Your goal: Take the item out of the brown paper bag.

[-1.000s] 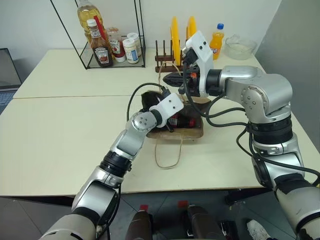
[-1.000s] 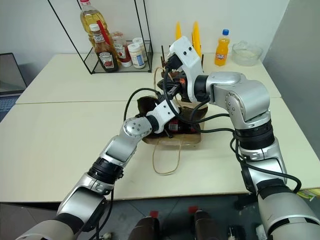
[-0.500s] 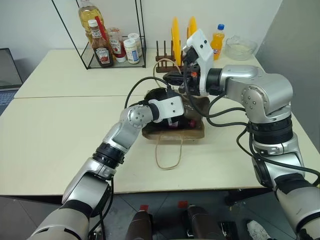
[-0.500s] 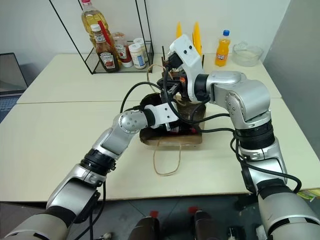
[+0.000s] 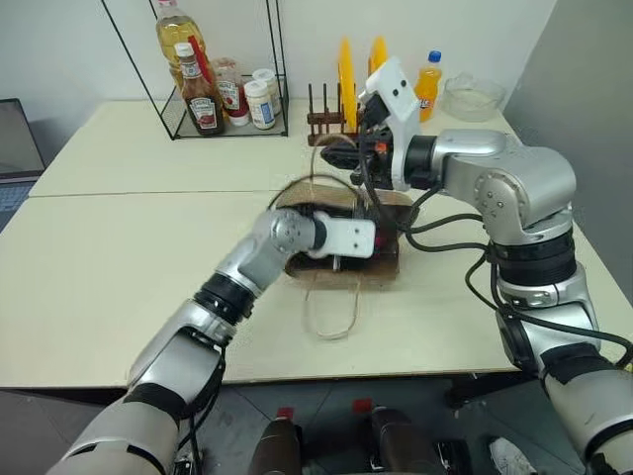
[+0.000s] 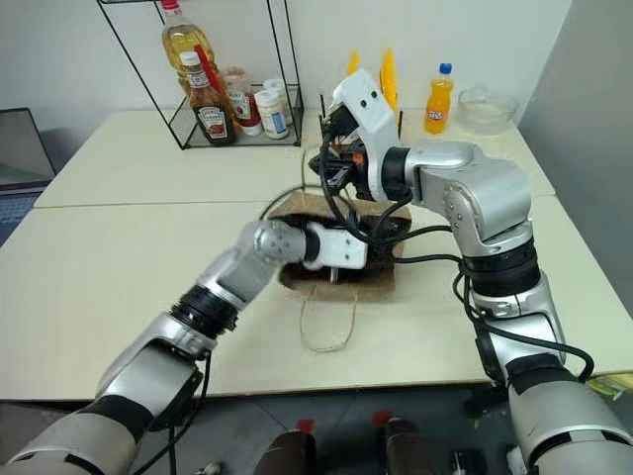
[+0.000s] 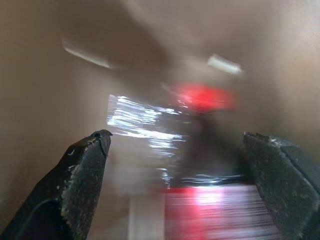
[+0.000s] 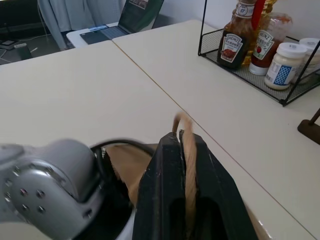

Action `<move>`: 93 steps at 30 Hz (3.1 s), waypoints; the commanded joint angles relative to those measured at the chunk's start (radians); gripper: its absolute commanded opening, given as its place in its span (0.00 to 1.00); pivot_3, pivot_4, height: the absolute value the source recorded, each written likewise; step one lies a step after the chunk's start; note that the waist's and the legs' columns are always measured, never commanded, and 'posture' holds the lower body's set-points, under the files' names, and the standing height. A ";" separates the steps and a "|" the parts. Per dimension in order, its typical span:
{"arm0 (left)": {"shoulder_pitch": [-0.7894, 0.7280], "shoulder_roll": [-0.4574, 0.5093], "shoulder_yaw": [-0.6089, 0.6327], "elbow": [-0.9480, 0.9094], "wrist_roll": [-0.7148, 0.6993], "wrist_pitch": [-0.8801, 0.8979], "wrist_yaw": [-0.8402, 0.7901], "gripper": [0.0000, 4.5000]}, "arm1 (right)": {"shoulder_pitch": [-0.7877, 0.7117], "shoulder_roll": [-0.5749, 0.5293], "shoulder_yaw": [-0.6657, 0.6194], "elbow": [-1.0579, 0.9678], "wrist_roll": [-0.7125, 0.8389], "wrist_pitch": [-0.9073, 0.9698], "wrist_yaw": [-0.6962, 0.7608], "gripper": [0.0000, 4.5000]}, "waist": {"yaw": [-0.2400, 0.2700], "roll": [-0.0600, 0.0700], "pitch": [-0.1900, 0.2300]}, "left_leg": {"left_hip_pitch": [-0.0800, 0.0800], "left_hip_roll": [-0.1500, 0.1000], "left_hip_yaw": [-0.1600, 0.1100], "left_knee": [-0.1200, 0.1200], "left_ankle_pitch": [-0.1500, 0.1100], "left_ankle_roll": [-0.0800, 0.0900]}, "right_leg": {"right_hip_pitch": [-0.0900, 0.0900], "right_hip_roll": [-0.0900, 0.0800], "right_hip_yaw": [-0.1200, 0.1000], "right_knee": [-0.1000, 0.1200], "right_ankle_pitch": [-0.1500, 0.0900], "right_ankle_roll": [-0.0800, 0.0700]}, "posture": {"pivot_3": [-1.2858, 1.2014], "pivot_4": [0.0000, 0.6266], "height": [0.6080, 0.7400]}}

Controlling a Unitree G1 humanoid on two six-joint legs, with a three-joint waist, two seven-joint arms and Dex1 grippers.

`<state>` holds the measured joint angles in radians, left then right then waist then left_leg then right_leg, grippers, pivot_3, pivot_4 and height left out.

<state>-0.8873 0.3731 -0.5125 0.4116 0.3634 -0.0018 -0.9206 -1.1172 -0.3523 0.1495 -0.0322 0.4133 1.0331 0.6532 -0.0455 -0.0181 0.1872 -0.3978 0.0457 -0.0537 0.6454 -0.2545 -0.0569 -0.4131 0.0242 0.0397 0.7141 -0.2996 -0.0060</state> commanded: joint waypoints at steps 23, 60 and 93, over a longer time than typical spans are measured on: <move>-0.034 0.034 0.000 0.068 0.052 0.031 -0.041 0.73 | -0.018 -0.011 -0.015 -0.021 0.000 -0.022 0.005 0.00 | -0.006 0.000 0.000 | 0.000 0.000 0.000 0.000 0.000 0.000 | 0.000 0.000 0.001 0.001 0.000 0.000 | 0.52 0.24 1.00; 0.190 0.250 0.504 -0.779 -0.715 0.571 -0.079 0.73 | -0.022 -0.023 0.009 0.202 -0.118 -0.230 0.089 0.00 | -0.009 0.000 0.000 | -0.002 0.000 0.001 0.000 0.000 0.000 | -0.003 -0.001 0.001 0.001 0.000 0.000 | 0.52 0.24 1.00; 0.421 0.223 0.976 -0.124 -0.643 0.196 0.514 0.73 | -0.024 -0.019 0.026 0.235 -0.151 -0.294 0.132 0.00 | 0.008 -0.010 0.001 | -0.006 0.001 0.002 0.000 0.000 -0.001 | -0.008 -0.008 0.000 0.000 0.001 0.000 | 0.52 0.24 1.00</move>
<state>-0.4387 0.5790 0.4521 0.2885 -0.3145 0.3001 -0.4430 -1.1175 -0.3706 0.1838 0.2206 0.2633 0.7674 0.7793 -0.0375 -0.0284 0.1885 -0.4040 0.0467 -0.0528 0.6455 -0.2541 -0.0580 -0.4208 0.0160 0.0384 0.7144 -0.2990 -0.0060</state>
